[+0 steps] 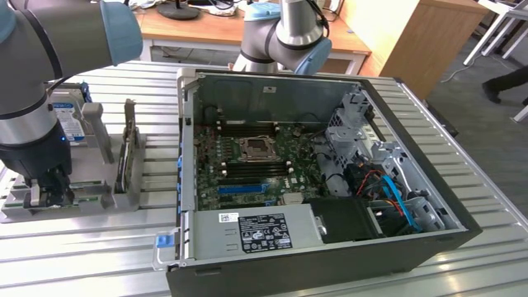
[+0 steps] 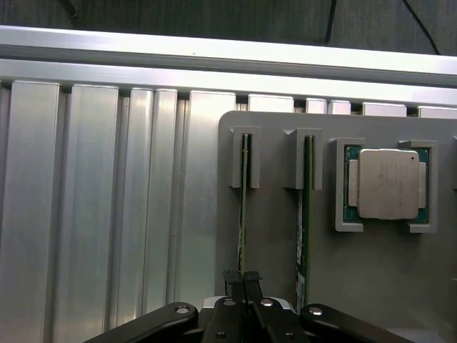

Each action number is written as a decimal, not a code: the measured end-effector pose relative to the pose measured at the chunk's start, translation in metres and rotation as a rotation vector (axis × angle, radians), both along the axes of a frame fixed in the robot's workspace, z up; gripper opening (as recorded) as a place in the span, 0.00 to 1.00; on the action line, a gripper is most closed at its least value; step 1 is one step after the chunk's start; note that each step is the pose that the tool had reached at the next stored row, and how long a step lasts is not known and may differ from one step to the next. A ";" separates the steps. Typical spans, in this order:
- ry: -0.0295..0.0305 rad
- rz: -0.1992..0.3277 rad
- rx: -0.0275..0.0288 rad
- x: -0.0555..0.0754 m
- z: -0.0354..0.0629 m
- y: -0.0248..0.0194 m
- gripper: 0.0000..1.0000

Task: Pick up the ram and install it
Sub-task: 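Pick up the ram and move it above insertion slot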

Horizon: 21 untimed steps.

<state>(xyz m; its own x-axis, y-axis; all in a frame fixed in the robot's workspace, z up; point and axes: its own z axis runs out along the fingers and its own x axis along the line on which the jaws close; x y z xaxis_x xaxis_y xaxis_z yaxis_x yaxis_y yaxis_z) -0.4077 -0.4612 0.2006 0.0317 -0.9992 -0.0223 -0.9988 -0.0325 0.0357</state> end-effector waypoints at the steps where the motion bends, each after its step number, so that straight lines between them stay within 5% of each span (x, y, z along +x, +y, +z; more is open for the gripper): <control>1: 0.0000 0.000 0.0000 0.000 0.0000 0.0001 0.12; 21: -0.0007 0.000 0.0006 0.000 -0.0002 0.0023 0.12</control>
<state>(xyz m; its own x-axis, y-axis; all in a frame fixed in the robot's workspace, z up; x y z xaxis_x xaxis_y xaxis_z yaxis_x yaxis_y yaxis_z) -0.4077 -0.4589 0.2004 0.0316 -0.9992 -0.0229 -0.9989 -0.0324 0.0350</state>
